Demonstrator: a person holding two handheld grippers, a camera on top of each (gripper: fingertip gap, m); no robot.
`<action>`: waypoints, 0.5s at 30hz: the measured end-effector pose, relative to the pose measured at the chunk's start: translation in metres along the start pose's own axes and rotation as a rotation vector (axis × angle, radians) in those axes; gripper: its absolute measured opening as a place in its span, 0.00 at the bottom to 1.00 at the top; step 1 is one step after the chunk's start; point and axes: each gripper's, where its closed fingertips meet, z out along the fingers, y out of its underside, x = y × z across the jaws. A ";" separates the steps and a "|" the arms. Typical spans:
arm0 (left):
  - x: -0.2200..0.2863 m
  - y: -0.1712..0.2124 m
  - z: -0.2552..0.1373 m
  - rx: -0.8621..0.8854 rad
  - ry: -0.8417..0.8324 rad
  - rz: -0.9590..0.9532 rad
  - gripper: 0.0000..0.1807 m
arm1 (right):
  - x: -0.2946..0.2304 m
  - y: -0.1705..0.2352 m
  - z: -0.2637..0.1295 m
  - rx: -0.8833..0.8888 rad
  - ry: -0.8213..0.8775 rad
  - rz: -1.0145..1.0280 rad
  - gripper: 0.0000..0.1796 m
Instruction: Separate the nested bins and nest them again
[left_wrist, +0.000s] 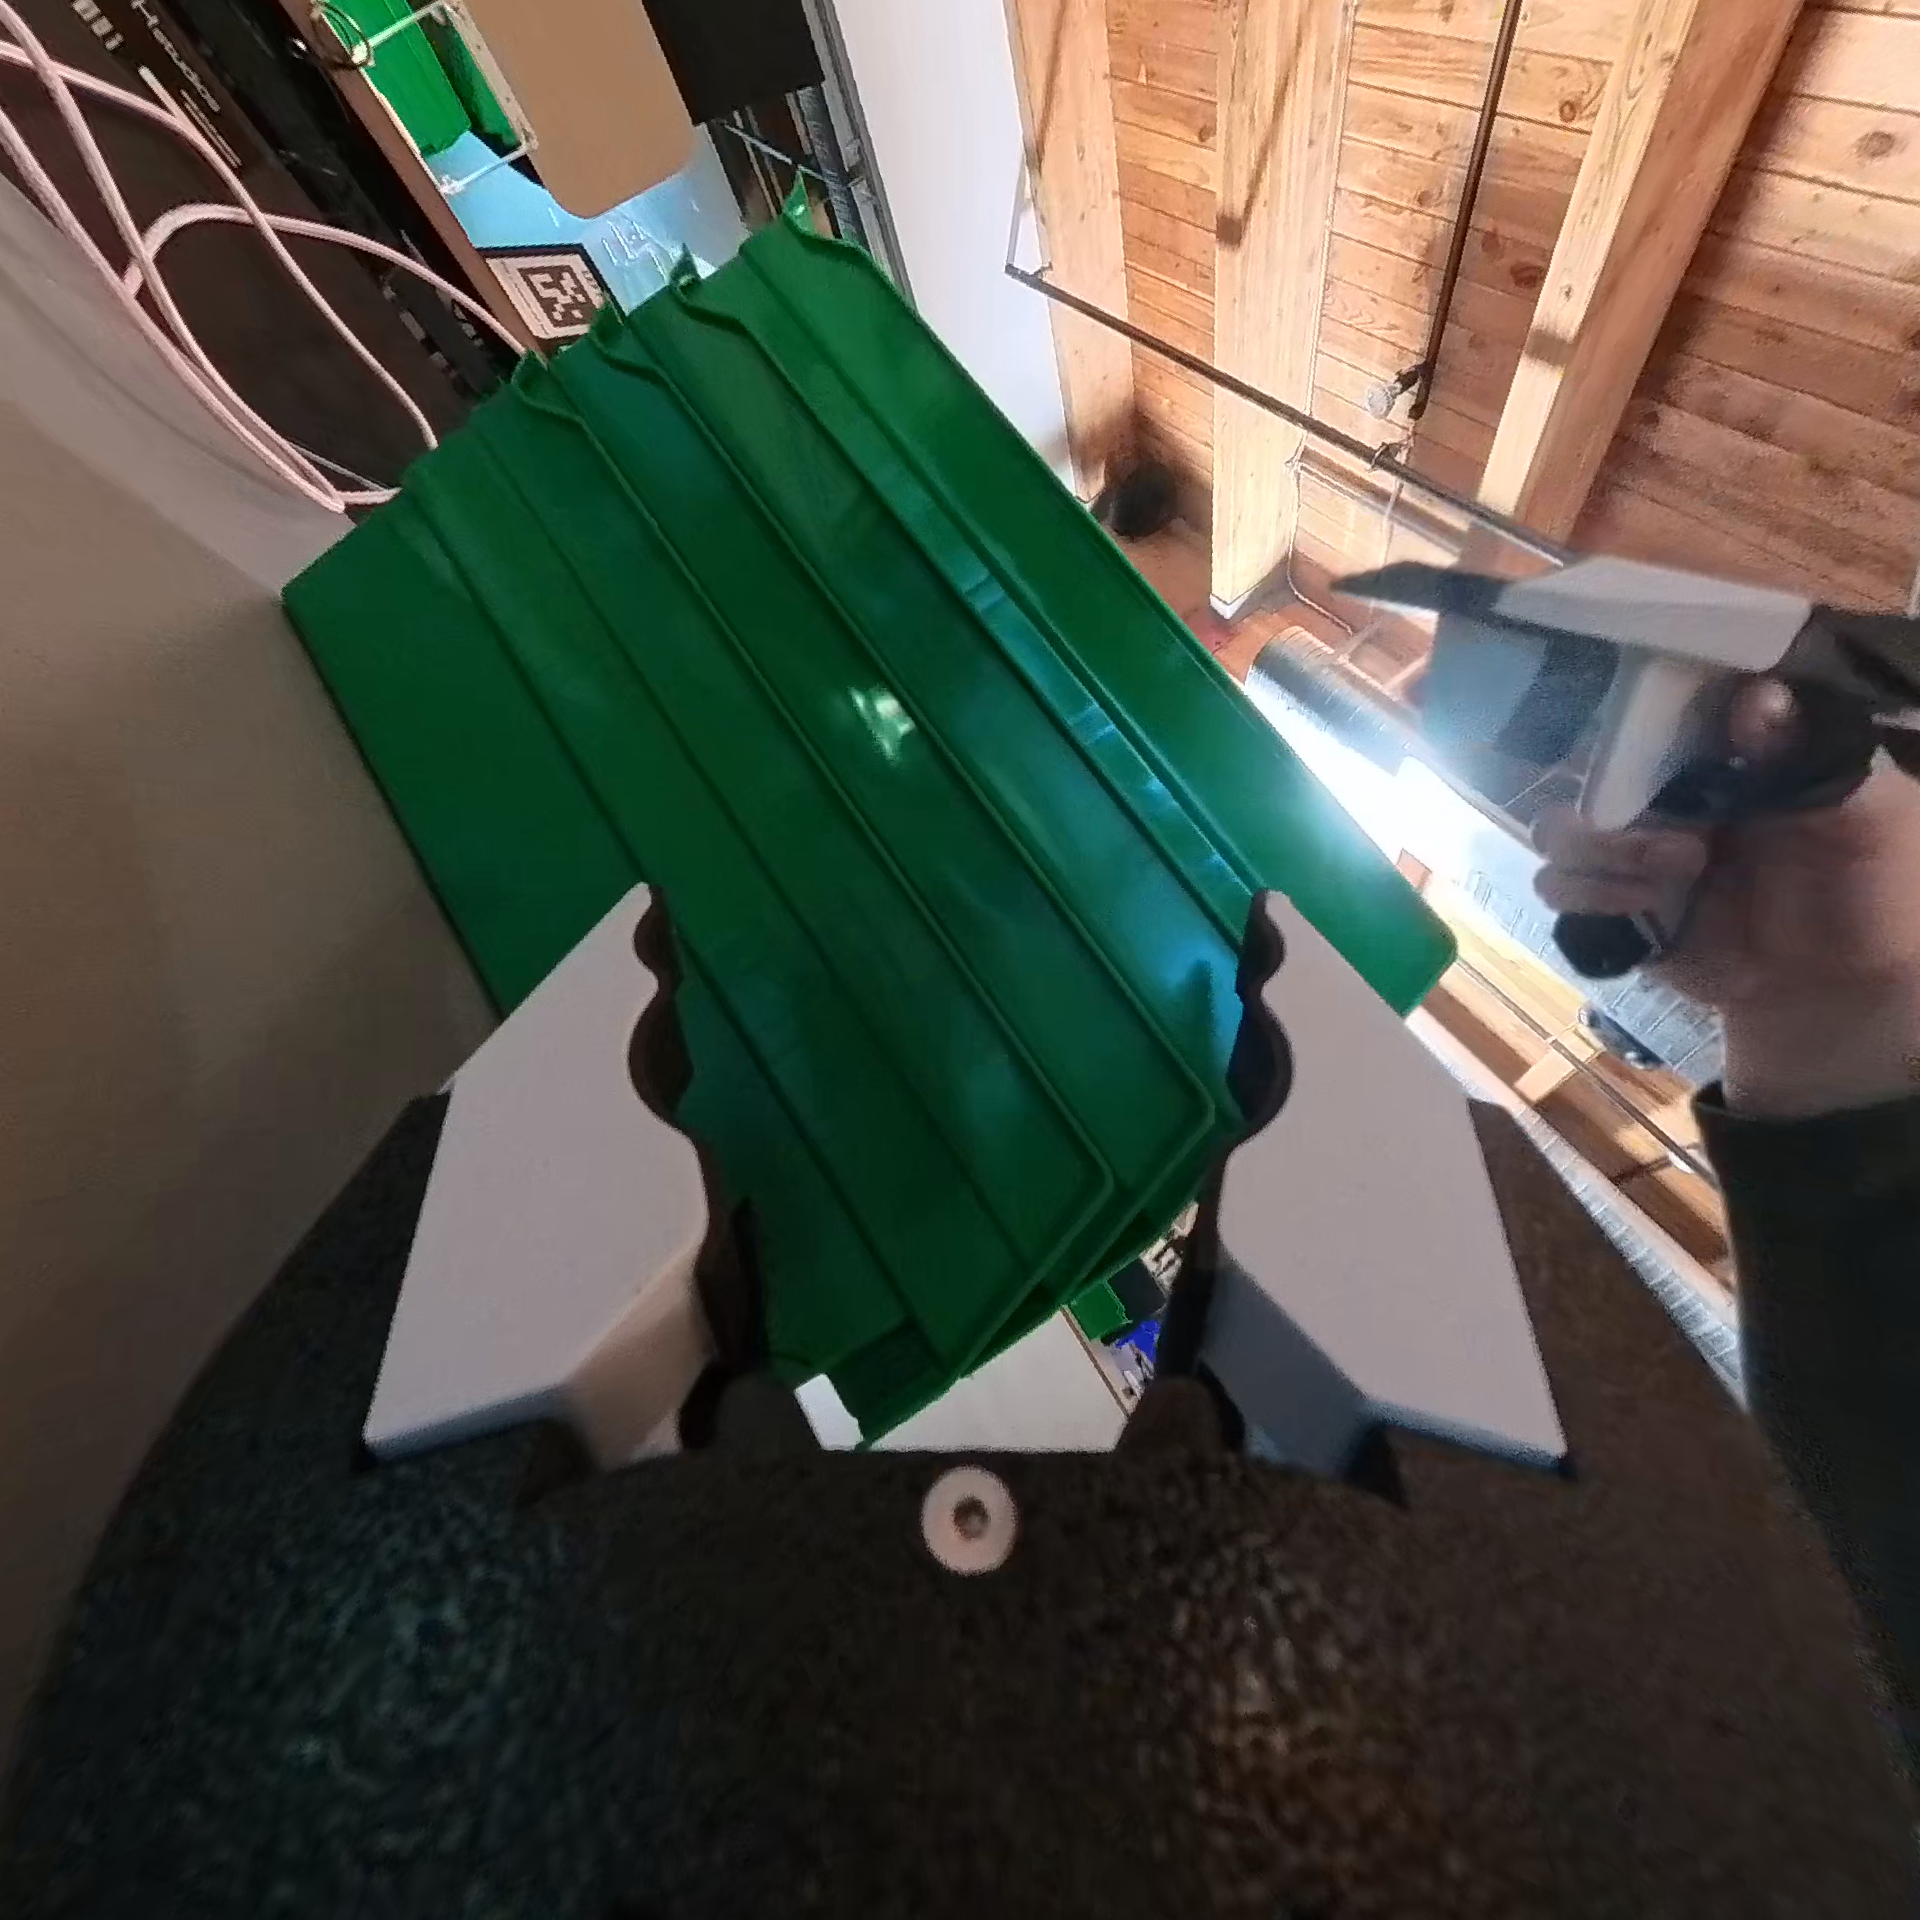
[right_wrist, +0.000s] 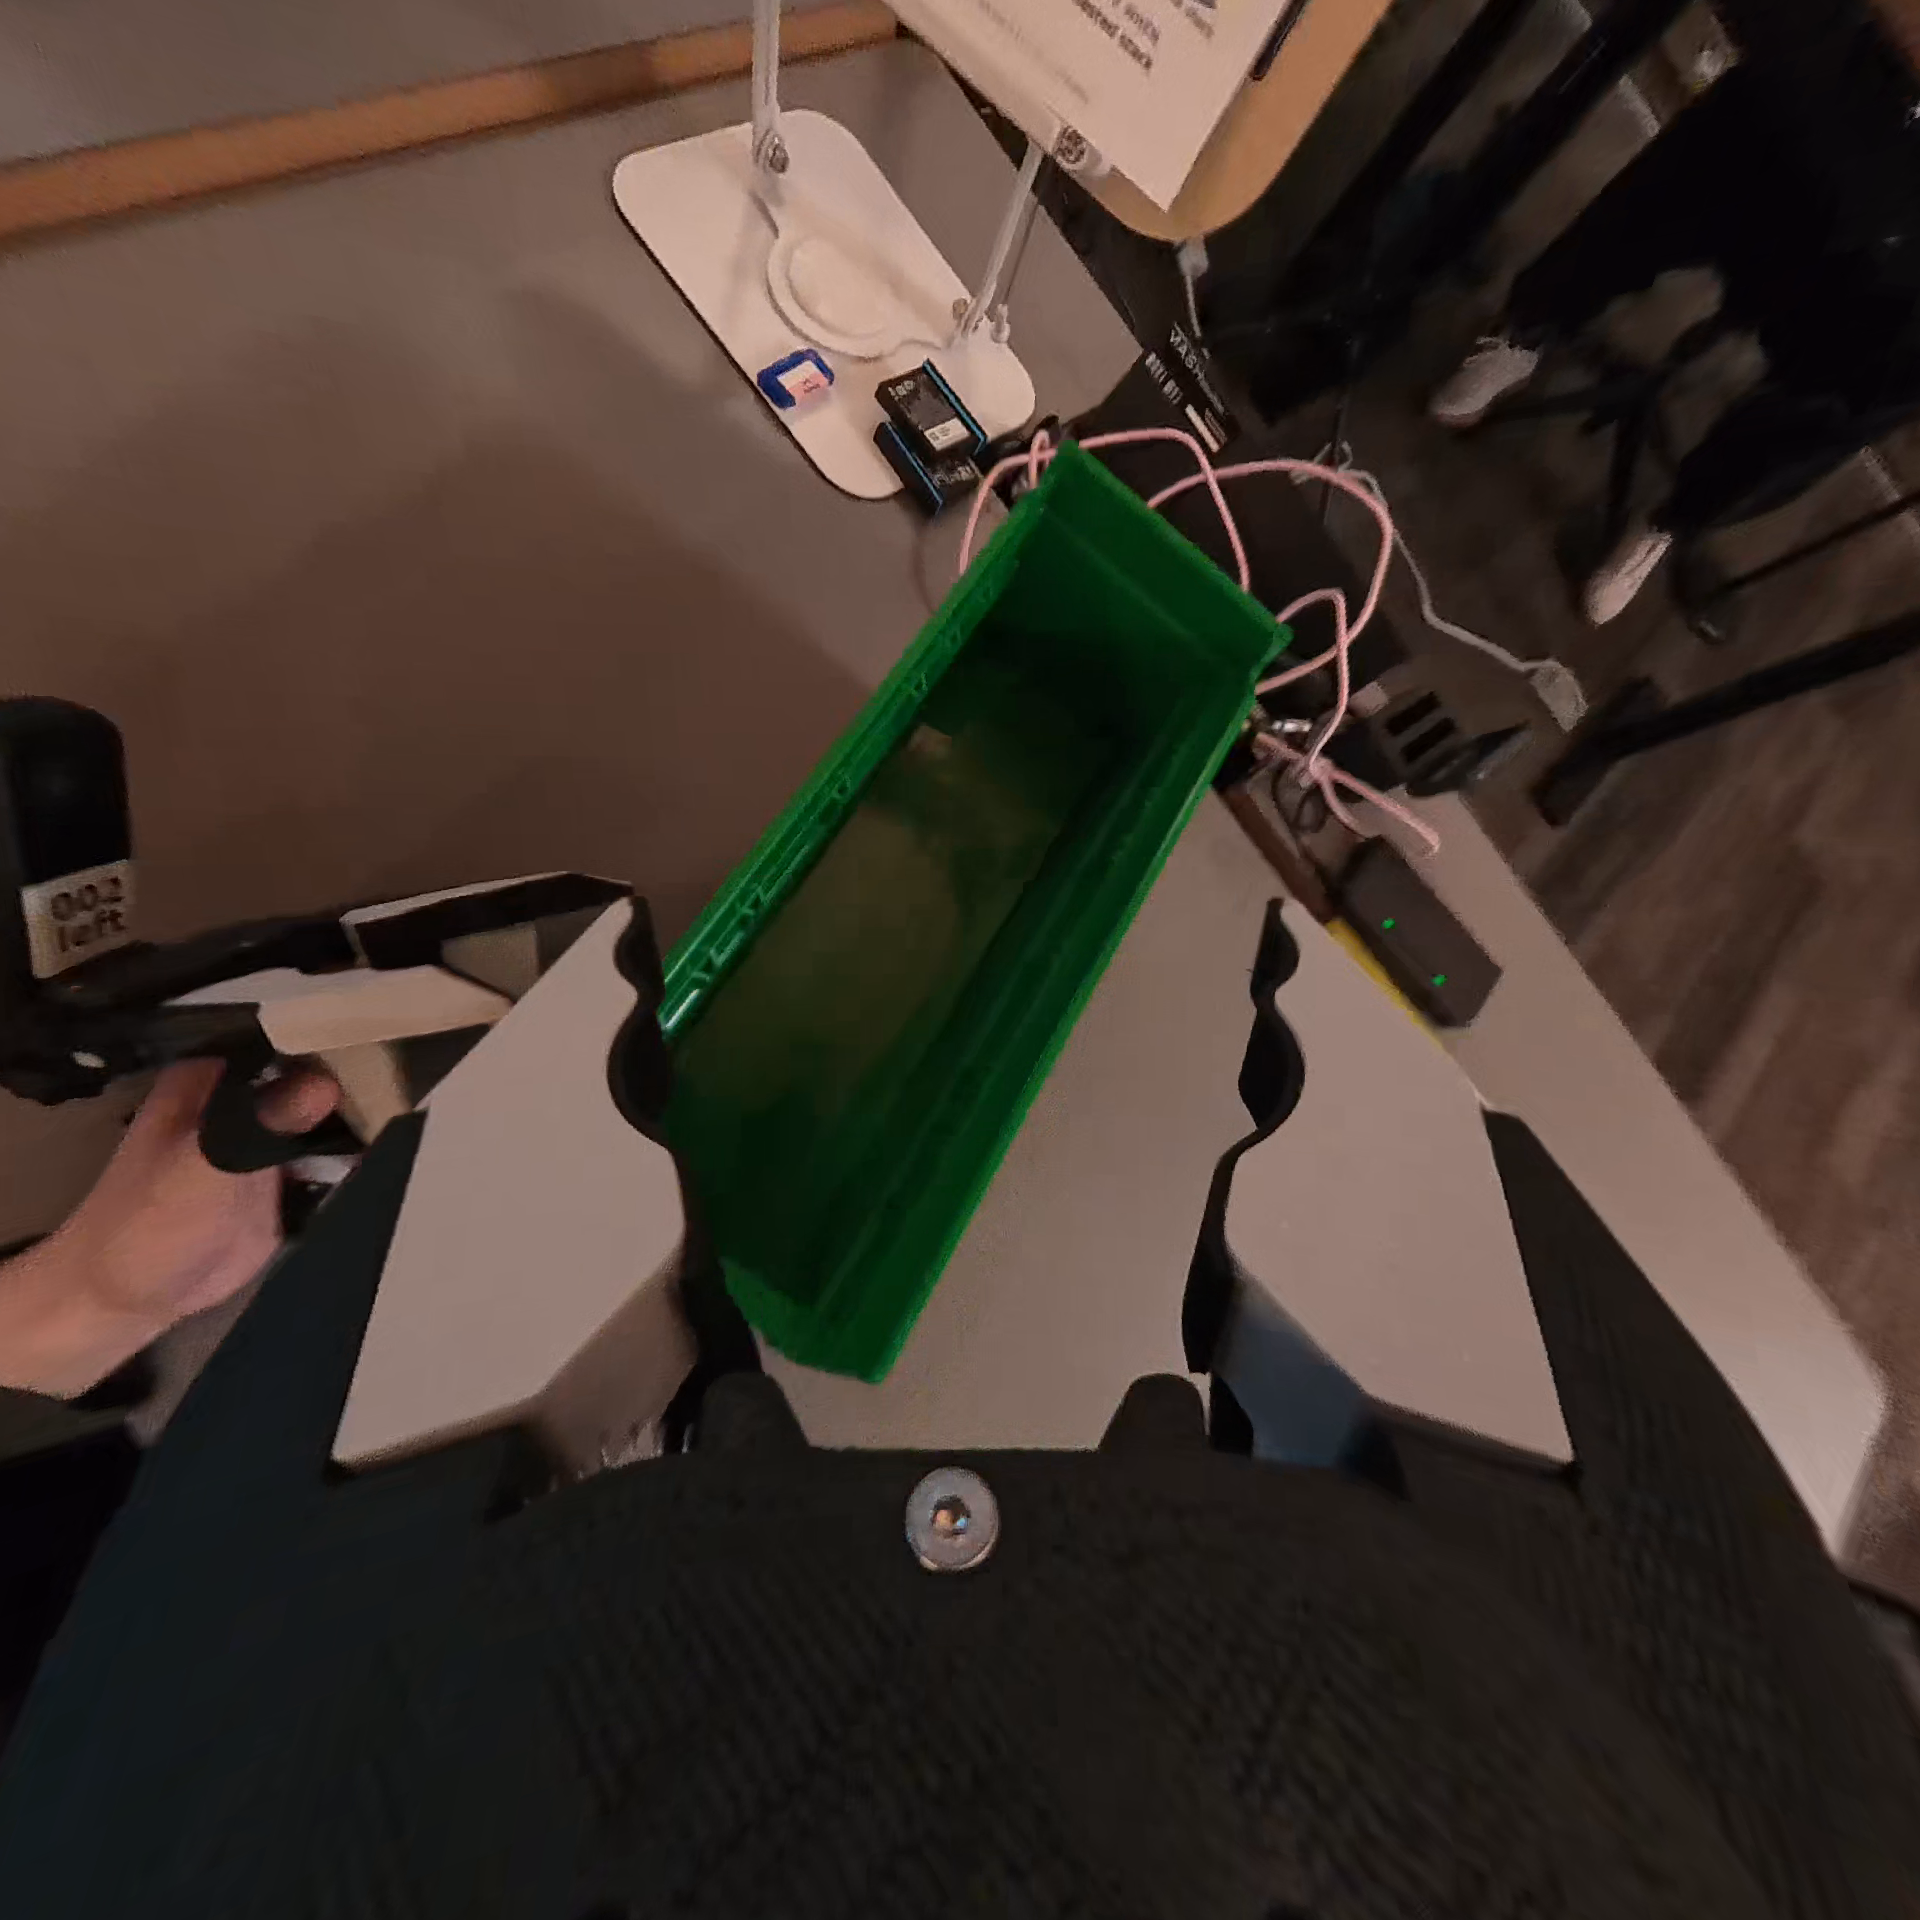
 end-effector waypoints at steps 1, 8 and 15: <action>0.000 0.000 0.000 0.002 -0.001 0.000 0.59 | -0.001 0.006 -0.002 0.002 -0.019 0.045 0.65; -0.001 0.000 0.000 0.004 -0.009 0.013 0.59 | 0.002 0.037 0.035 -0.138 -0.150 0.388 0.85; -0.002 -0.002 -0.001 0.013 -0.011 0.002 0.61 | -0.007 0.064 0.087 -0.399 -0.147 0.441 0.86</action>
